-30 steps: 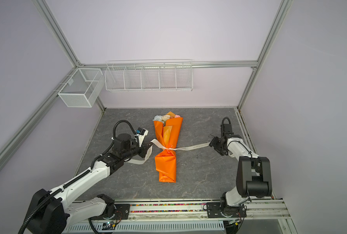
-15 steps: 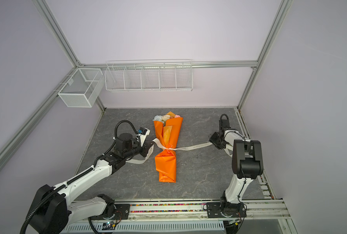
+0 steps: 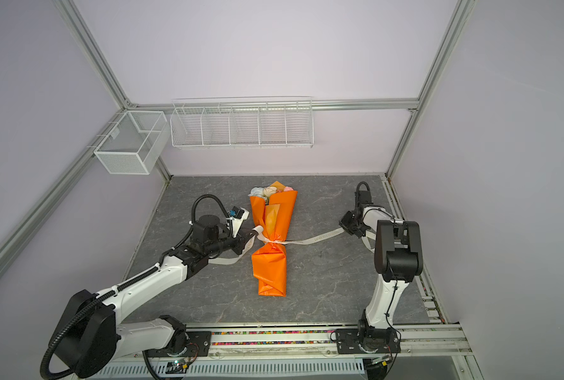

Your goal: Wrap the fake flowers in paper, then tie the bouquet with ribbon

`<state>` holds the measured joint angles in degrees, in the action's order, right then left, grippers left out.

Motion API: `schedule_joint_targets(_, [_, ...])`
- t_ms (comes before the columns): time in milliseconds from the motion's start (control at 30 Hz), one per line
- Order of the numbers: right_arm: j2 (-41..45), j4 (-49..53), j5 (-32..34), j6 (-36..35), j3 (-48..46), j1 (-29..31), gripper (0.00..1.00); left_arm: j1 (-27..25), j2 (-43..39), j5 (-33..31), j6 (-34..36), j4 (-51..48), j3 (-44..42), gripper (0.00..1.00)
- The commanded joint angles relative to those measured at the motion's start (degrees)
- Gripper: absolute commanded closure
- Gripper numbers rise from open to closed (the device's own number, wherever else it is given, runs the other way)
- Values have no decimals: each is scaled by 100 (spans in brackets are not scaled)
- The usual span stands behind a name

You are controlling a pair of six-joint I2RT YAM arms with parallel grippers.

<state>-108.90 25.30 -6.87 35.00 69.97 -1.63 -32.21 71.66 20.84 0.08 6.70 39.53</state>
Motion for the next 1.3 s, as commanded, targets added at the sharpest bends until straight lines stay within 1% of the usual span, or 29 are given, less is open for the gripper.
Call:
schedule_joint_targets(0, [746,152,242,-357,186,210,93,-76,67,31,23,207,192,100])
schedule_joint_targets(167, [1499,316,426,-576,352,625,93,-137,69,-19,4,295,160,100])
schedule_joint_targets(233, [1732,335,406,-632,392,805,93,-165,59,-27,-3,314,150,100])
schedule_joint_targets(333, [1961,200,40,-820,501,1202,93,-203,28,-24,26,414,80,100])
schedule_joint_targets(400, [1952,203,-262,-1009,748,1644,93,-217,24,17,19,556,0,100])
schedule_joint_targets(467, [1786,287,-642,-1211,1115,2052,93,-233,23,109,84,658,-69,100])
schedule_joint_targets(567, [1320,515,-1117,-1542,1883,2820,93,-295,-13,97,234,888,-247,100])
schedule_joint_targets(633, [965,597,-1221,-1706,2318,3337,93,-323,-94,88,250,1117,-422,100])
schedule_joint_targets(700, [698,630,-1362,-1793,2658,3726,93,-327,-169,48,175,1311,-581,100])
schedule_joint_targets(800, [353,566,-1606,-1861,3029,4117,93,-331,-287,84,168,1425,-784,100])
schedule_joint_targets(867, [102,809,-1742,-2038,3393,4297,93,-331,-361,92,177,1538,-938,100])
schedule_joint_targets(933, [-185,1145,-2018,-2301,3786,4456,93,-336,-446,92,206,1599,-1054,100])
schedule_joint_targets(1000, [-348,1277,-2164,-2439,3990,4567,93,-346,-526,136,291,1610,-1158,100])
schedule_joint_targets(1067, [-448,1294,-2126,-2421,4079,4610,93,-342,-623,136,304,1731,-1279,100])
schedule_joint_targets(1167, [-661,1283,-2456,-2412,4258,4619,93,-347,-751,120,304,1966,-1462,100])
schedule_joint_targets(1267, [-1041,1498,-2968,-2449,4623,4614,91,-350,-811,136,312,2120,-1568,100])
